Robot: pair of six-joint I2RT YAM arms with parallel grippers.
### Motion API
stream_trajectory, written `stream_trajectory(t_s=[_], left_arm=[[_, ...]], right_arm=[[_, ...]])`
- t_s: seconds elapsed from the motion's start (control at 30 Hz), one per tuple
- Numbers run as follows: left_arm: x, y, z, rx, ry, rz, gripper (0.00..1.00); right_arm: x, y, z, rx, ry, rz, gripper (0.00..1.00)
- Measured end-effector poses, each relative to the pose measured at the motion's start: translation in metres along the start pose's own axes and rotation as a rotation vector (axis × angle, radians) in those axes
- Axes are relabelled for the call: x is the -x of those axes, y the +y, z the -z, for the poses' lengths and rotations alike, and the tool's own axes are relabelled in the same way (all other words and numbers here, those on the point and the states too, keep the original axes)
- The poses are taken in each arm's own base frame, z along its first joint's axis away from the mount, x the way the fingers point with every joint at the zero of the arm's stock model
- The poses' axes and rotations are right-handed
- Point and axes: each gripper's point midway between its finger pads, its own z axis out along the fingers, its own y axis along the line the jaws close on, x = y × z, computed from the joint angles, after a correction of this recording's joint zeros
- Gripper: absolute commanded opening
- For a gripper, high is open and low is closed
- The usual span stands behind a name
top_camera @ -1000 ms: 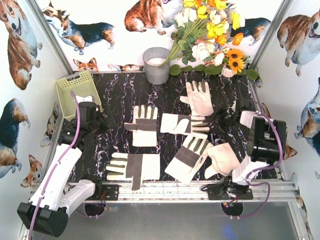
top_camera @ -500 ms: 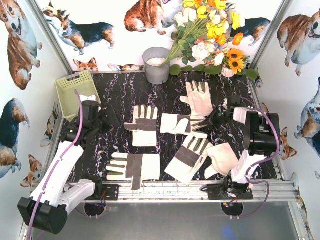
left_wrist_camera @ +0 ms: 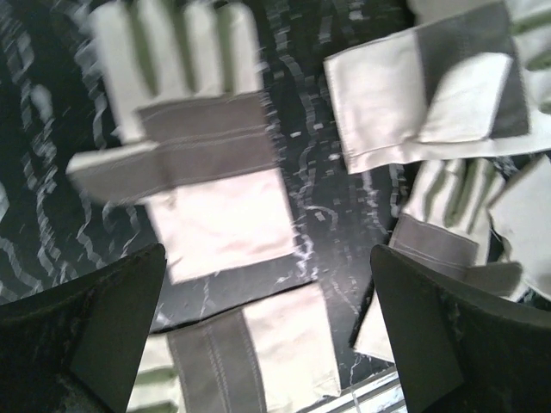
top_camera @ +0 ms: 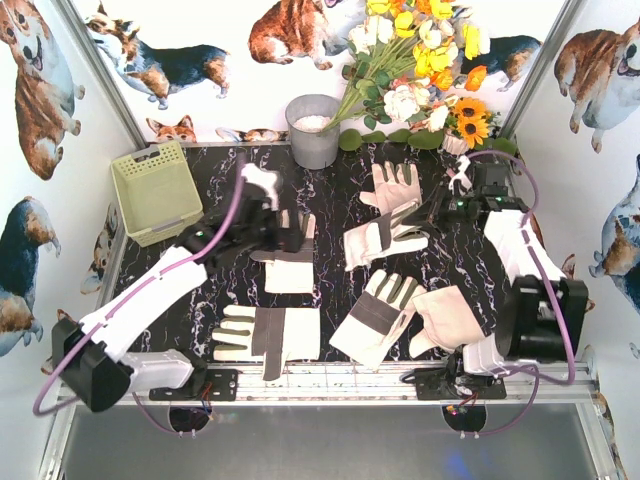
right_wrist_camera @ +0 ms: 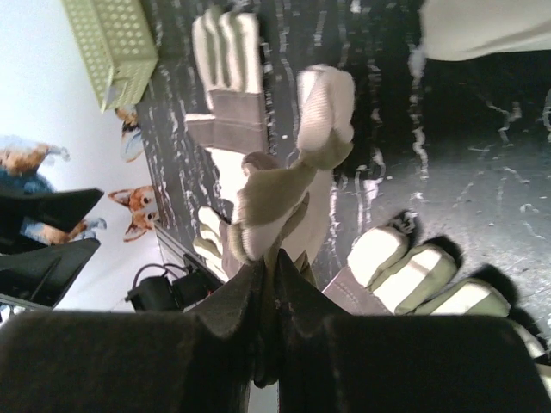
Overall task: Put the gloves into the storage basket
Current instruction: Pick up the glove from the center of the board, then turn over the glove.
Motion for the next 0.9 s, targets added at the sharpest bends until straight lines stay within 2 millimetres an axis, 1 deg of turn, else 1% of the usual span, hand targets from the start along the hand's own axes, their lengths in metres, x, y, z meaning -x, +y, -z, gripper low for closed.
stream_trajectory(t_s=[0.07,0.17,0.2,0.3,0.47,0.57,0.73,0.9], left_arm=[[0.007,-0.029,-0.002,-0.068,-0.016,-0.092,0.98],[0.015,-0.072,0.000,-0.179,-0.053,-0.241,0.98],[0.017,-0.085,0.002,-0.215,-0.068,-0.290,0.98],[0.025,-0.113,0.010,-0.316,-0.105,-0.409,0.99],[0.038,-0.140,0.011,-0.423,-0.136,-0.539,0.99],[0.039,-0.149,0.007,-0.457,-0.132,-0.595,0.99],[0.031,-0.160,0.001,-0.504,-0.102,-0.663,0.99],[0.024,-0.175,-0.005,-0.546,-0.076,-0.710,0.99]], right_arm=[[-0.004,0.015,0.008,0.024,0.003,0.038,0.00],[-0.011,0.034,0.017,0.056,0.022,0.074,0.00],[-0.013,0.040,0.019,0.067,0.030,0.084,0.00],[-0.018,0.062,0.025,0.110,0.056,0.122,0.00],[-0.025,0.096,0.034,0.185,0.077,0.202,0.00],[-0.027,0.110,0.038,0.214,0.081,0.233,0.00],[-0.030,0.126,0.042,0.246,0.093,0.245,0.00],[-0.035,0.135,0.041,0.265,0.110,0.246,0.00]])
